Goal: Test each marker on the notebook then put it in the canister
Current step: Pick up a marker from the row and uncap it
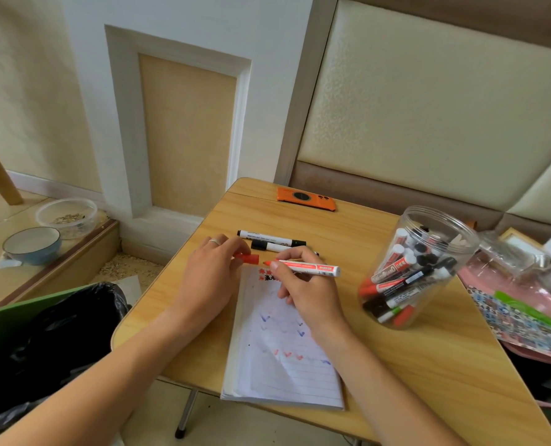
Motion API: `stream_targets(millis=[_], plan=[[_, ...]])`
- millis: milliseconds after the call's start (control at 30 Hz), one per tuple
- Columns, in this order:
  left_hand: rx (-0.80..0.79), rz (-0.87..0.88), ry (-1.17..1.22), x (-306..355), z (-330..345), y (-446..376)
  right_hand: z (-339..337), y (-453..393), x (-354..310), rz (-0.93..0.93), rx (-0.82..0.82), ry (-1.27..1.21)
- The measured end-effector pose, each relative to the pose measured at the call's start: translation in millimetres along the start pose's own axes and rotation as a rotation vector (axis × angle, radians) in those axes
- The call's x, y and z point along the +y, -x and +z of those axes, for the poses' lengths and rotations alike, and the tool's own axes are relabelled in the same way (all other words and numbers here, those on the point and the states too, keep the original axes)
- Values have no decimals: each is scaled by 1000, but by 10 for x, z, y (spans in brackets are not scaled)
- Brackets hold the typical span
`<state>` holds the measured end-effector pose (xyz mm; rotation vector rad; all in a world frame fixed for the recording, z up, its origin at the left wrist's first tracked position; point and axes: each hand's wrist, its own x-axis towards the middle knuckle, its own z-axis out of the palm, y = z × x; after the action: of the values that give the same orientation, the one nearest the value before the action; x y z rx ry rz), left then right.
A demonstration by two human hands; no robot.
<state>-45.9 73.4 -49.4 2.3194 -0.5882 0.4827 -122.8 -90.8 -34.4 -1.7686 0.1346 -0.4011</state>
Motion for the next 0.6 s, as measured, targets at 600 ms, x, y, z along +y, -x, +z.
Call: stream_targets(millis=[600], plan=[[-145,179,237,82,-100,140,-110,-15,-90,227,36,-307]])
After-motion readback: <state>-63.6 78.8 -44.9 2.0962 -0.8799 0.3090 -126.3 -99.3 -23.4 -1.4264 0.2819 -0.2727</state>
